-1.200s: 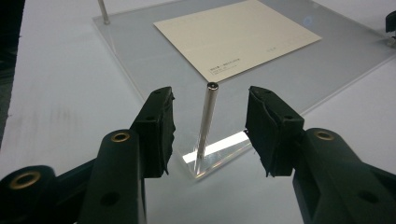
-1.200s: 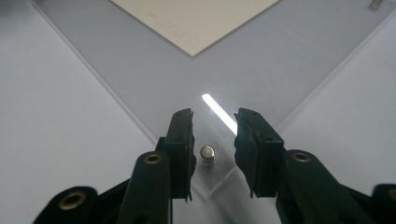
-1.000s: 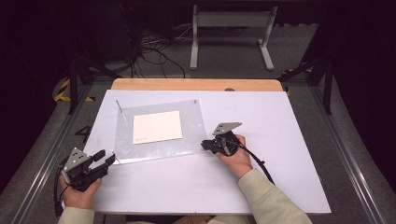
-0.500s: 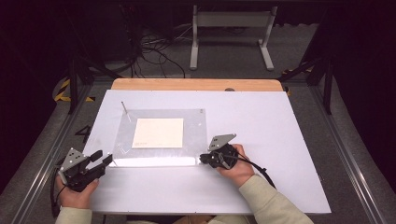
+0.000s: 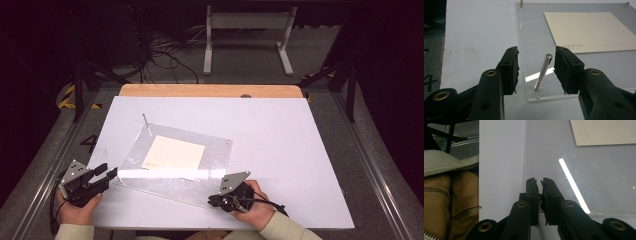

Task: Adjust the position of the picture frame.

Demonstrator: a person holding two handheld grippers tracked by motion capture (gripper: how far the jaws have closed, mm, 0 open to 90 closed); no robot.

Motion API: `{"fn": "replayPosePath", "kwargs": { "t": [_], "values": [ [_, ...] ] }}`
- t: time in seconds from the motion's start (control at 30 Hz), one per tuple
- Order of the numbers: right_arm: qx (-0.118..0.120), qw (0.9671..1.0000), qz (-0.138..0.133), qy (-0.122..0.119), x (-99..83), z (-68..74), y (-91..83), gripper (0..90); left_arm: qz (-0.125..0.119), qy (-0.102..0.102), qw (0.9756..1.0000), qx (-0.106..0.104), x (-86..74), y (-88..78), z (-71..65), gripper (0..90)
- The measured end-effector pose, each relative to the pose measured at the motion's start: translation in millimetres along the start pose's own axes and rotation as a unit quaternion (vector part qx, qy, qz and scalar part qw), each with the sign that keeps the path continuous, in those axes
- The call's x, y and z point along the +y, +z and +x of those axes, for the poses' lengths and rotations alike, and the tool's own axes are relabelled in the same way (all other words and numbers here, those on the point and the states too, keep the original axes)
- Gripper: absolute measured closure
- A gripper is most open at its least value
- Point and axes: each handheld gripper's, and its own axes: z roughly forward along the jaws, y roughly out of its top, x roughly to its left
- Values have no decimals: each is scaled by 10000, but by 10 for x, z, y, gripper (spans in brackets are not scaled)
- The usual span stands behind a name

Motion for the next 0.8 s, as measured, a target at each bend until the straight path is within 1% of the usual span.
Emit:
{"fn": "replayPosePath", "kwargs": {
  "t": [0.07,0.13,0.17,0.2,0.27,0.3,0.37,0.4,0.47,0.5,0.53,0.57,0.6,0.67,0.8],
  "values": [
    [-5,10000,-14,-5,-3,4,1,831,110,3,9999,-3,0,16,-1,573],
    [20,10000,-23,19,-7,-7,0,831,291,-36,9996,-28,-4,50,1,606],
    [33,10000,-37,27,-8,-10,1,831,334,-41,9994,-15,-7,71,-3,641],
    [31,10000,-38,21,-8,-9,2,832,433,-6,9991,-35,-7,97,-6,684],
    [27,10000,-35,0,-3,-3,6,833,590,0,9982,-141,-1,165,-33,787],
    [3,10000,-32,-16,-2,-1,8,834,621,-10,9981,-55,11,178,-48,818],
    [4,10000,-47,-27,-2,1,13,835,724,13,9974,-14,50,184,-52,835],
    [10,10000,-51,-23,-1,-1,15,836,752,36,9971,46,65,189,-67,839],
    [2,10000,-48,-19,0,0,15,836,723,83,9972,166,105,204,-94,845],
    [-8,10000,-52,-19,-1,3,15,836,723,83,9972,166,105,204,-94,846],
    [-30,10000,-66,-17,-3,9,14,836,712,68,9971,276,182,249,-120,847],
    [-30,10000,-66,-17,-3,9,14,836,712,68,9971,276,182,249,-120,847],
    [-29,10000,-70,-23,-6,11,14,837,718,77,9969,327,227,294,-127,847],
    [-65,9999,-91,-10,-12,20,15,837,734,45,9966,361,326,393,-136,845],
    [-122,9998,-129,37,-20,35,16,837,626,94,9970,443,547,599,-181,840]
  ]
}}
